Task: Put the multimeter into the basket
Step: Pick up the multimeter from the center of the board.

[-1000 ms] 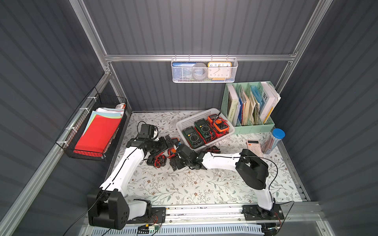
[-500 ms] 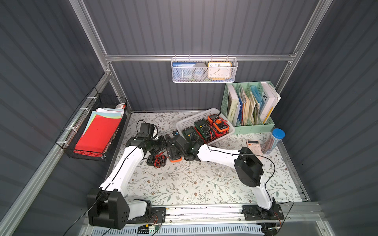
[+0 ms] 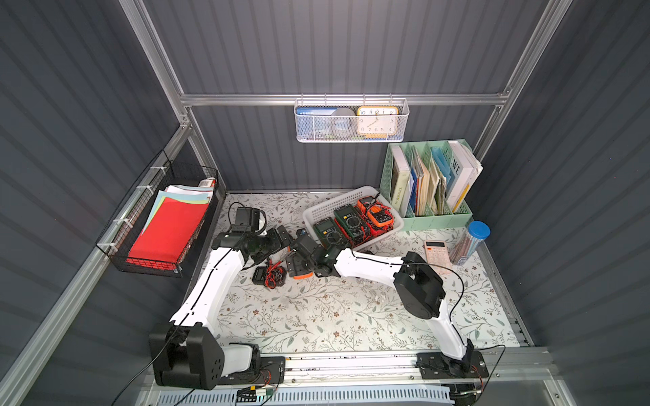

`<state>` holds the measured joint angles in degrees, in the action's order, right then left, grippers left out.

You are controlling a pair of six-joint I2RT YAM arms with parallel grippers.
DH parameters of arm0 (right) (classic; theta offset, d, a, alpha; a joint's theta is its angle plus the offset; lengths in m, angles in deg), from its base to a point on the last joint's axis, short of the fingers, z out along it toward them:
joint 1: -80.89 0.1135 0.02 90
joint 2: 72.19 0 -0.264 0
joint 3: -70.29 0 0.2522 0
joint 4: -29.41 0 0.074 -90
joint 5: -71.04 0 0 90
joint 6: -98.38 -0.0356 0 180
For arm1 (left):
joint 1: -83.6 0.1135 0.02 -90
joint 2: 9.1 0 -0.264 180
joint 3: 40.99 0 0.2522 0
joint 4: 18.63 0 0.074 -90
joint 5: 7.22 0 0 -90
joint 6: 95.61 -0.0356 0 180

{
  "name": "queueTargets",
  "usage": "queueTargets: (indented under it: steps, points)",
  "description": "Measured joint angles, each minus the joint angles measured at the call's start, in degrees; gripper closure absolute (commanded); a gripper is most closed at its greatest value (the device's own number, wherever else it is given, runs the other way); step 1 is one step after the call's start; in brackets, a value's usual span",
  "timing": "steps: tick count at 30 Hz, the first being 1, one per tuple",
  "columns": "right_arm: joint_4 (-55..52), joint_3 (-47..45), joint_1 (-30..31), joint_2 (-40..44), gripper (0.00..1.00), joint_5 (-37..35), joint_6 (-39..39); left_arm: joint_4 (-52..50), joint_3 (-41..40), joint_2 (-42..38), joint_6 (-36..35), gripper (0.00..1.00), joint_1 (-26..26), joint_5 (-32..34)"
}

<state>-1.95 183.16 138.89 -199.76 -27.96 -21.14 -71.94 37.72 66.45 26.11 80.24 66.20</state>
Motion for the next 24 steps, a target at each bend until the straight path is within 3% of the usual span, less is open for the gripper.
queueTargets:
  steps: [9, 21, 24]
  points:
    - [-0.8, 0.7, 1.1, -2.5, 0.01, -1.4, -1.9, 0.0, 0.9, 0.0, 0.0, 0.01, 1.1, -1.3]
    - [-3.3, 10.7, 1.1, -10.5, 0.01, -3.0, -2.4, -0.1, 3.1, 0.0, 1.9, 0.01, 3.3, -1.2]
    - [-3.5, 10.8, 0.9, -10.5, 0.09, -2.6, -2.6, 0.0, 3.9, 0.0, 2.3, 0.01, 3.4, -1.2]
